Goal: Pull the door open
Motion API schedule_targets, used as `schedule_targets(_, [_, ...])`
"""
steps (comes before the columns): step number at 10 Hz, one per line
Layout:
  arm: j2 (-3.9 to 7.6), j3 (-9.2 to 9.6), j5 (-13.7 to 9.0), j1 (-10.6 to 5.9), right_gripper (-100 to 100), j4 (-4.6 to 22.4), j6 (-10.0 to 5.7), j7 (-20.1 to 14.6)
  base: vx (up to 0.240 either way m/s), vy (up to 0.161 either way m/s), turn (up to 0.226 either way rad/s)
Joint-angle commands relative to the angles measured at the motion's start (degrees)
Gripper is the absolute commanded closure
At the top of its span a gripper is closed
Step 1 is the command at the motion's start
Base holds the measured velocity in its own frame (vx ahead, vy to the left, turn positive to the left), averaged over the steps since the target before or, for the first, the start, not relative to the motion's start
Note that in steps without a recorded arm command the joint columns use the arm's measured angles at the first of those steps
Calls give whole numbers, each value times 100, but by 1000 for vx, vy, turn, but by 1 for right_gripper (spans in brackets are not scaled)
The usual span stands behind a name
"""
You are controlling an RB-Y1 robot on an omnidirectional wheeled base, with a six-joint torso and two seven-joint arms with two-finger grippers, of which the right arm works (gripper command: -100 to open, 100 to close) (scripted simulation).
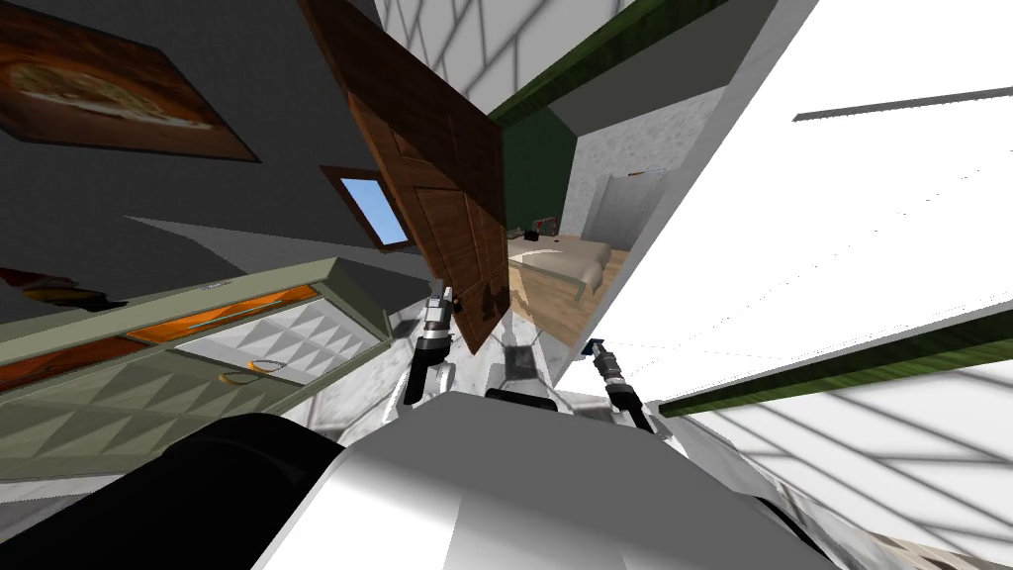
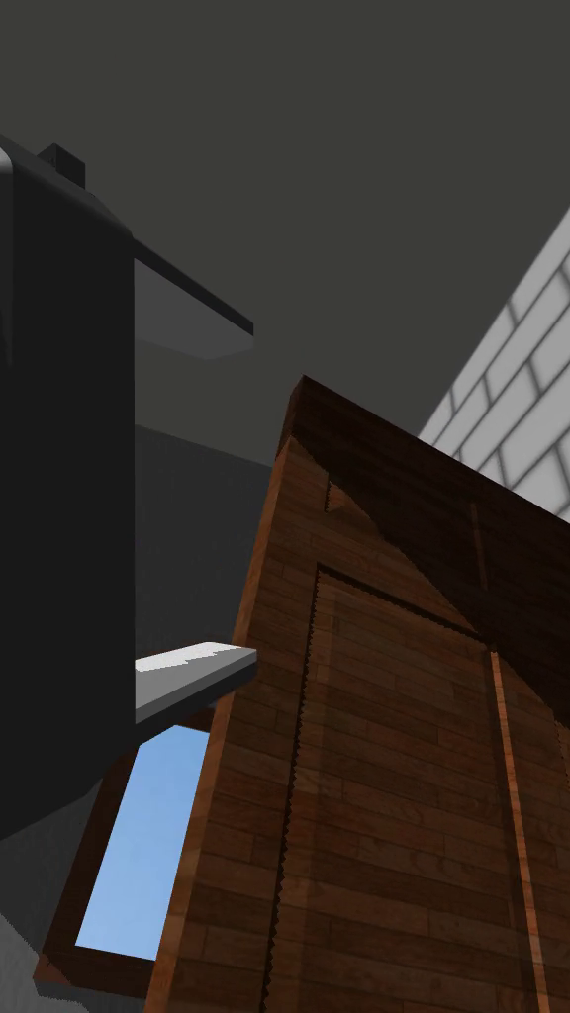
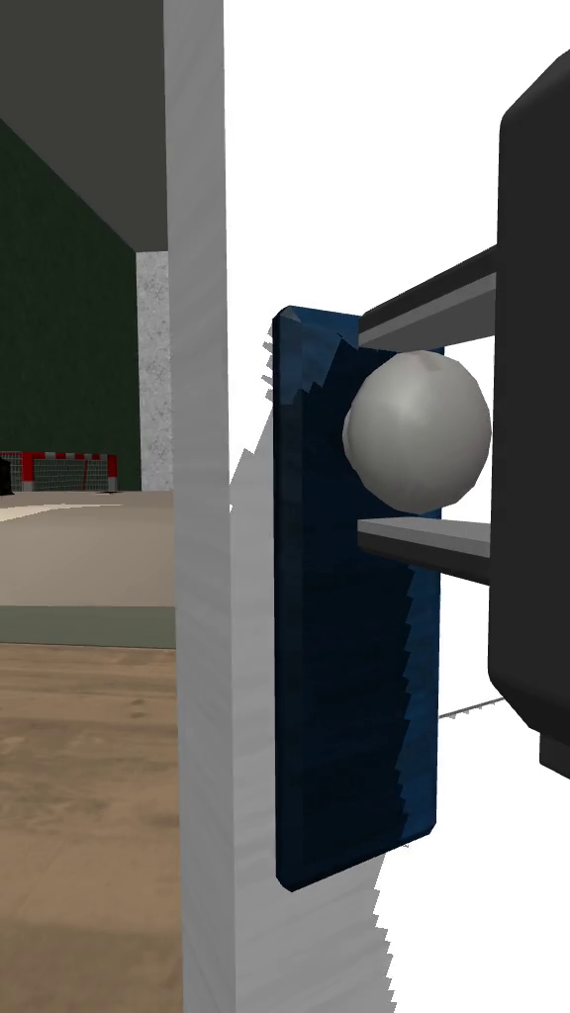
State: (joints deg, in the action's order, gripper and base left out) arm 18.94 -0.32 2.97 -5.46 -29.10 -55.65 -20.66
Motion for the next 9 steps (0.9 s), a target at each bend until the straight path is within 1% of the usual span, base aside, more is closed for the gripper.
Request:
schedule_targets(1, [78, 67, 53, 80, 100, -23, -122, -98, -142, -54, 116])
schedule_targets(5, [299, 255, 202, 305, 100, -87, -467, -377, -215, -86, 113])
schedule_targets(7, [412, 351, 278, 420, 100, -119, -643, -520, -219, -59, 95])
schedule_targets(9, [412, 351, 278, 420, 100, -119, -643, -520, -96, -36, 0])
